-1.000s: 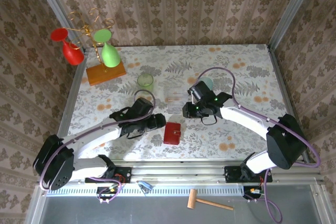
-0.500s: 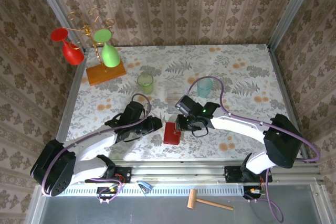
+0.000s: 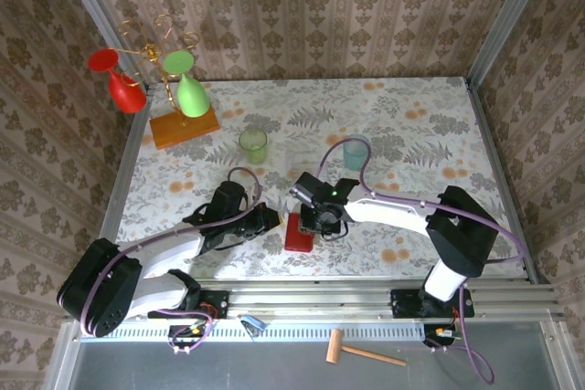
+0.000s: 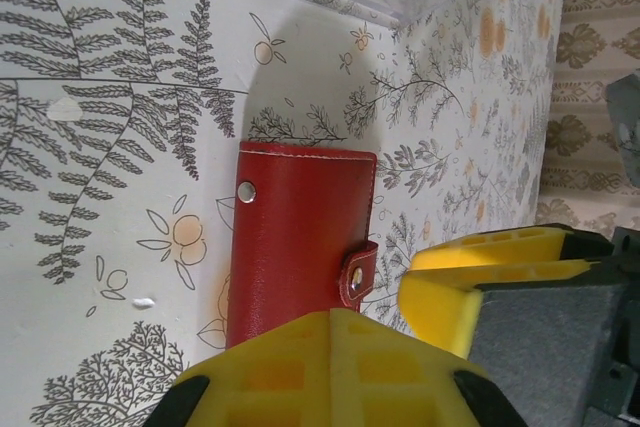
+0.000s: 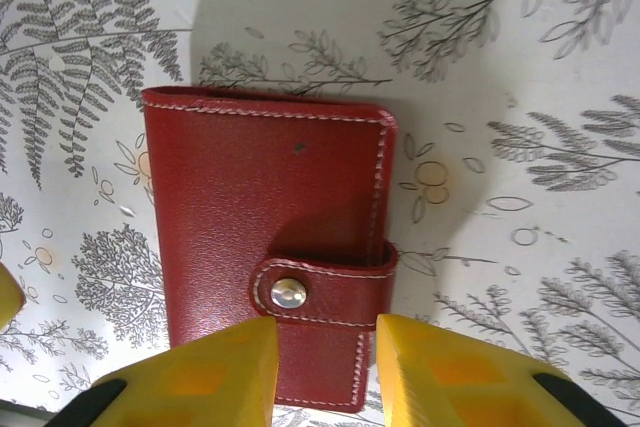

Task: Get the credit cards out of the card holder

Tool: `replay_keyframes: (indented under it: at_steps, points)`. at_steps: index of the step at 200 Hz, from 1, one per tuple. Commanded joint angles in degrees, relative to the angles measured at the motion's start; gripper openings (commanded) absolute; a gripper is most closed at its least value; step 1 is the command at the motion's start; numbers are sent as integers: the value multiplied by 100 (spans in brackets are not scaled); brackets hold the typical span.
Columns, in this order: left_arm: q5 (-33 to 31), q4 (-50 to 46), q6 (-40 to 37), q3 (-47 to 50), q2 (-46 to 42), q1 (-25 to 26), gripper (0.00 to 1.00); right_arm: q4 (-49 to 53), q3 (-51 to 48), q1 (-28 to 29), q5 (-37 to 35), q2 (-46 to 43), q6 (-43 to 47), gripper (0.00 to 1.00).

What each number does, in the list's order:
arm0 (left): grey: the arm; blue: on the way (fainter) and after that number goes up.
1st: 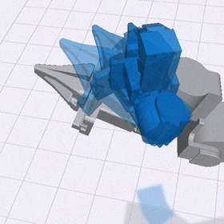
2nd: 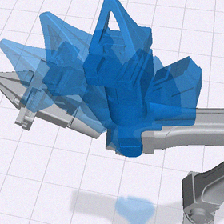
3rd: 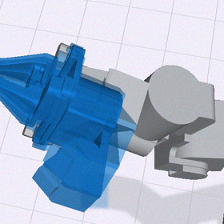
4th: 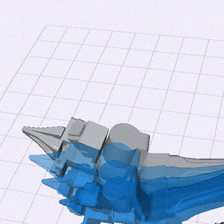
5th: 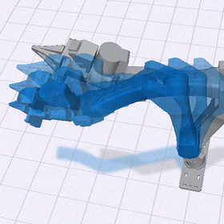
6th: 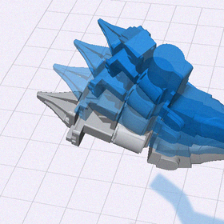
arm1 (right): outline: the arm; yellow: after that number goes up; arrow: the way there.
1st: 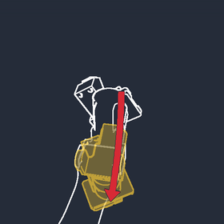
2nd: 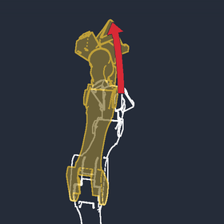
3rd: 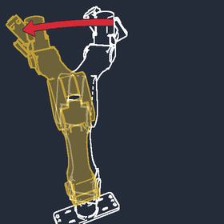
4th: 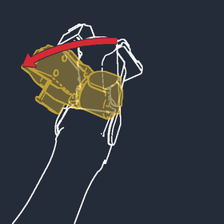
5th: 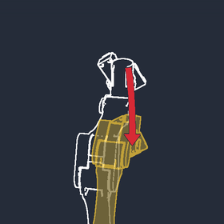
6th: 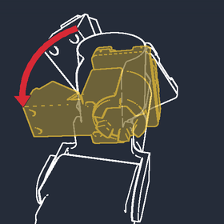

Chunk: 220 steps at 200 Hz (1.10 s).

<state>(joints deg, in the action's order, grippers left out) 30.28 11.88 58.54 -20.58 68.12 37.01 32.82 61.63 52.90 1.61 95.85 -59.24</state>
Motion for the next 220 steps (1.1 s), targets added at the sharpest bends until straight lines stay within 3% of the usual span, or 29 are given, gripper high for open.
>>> replay_keyframes:
  at_steps: [1, 87, 220]
  points:
    - [206, 291, 18, 60, 60, -63, 5, 412, 360, 112, -299, 236, -251, 32]
    - [369, 307, -133, 107, 220, -295, 5, 801, 906, 265, -329, 859, -271, 34]
    - [435, 536, -70, 186, 469, -340, 5, 491, 667, 268, -229, 1145, -316, 29]
